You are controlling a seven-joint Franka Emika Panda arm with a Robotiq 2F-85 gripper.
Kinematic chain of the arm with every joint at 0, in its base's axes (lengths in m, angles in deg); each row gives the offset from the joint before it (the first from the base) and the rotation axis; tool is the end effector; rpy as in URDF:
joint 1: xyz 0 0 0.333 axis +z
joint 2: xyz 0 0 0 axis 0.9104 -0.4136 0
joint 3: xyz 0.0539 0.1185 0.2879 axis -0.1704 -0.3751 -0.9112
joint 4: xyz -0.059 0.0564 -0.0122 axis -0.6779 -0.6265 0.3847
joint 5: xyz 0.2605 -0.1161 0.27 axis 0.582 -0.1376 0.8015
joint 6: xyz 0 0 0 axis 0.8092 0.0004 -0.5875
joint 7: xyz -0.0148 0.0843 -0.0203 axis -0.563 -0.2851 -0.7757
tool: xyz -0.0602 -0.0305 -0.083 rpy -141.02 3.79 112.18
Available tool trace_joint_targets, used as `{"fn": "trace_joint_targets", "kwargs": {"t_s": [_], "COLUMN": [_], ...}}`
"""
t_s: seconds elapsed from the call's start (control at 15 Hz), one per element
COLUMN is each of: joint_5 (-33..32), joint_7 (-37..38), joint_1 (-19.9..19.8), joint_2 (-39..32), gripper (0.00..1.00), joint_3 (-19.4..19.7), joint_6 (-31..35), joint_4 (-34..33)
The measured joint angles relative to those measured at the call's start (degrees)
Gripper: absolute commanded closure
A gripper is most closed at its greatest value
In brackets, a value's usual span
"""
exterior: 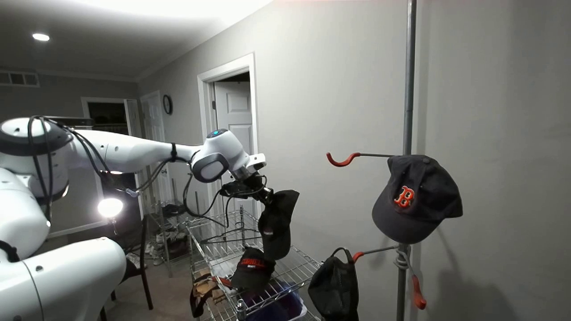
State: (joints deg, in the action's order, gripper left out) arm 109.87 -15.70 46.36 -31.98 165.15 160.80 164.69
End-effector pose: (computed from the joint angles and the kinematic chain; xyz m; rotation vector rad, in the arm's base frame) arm 0.4975 0.2380 0.4157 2.9608 0.3434 0.8891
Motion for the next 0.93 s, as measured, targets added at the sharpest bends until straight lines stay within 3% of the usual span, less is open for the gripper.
{"fn": "trace_joint_targets", "kwargs": {"t_s": [0.47, 0.93], "joint_5": [-18.2, -38.4], "joint_7": [10.3, 23.9], "joint_1": [-0.4, -4.4], "joint_2": [14.2, 29.1], "gripper": [0.94, 0.94], "joint_3": [-5.6, -13.4], "joint_6": [-0.4, -0.3], "joint_4": [-3.5, -4.8]}}
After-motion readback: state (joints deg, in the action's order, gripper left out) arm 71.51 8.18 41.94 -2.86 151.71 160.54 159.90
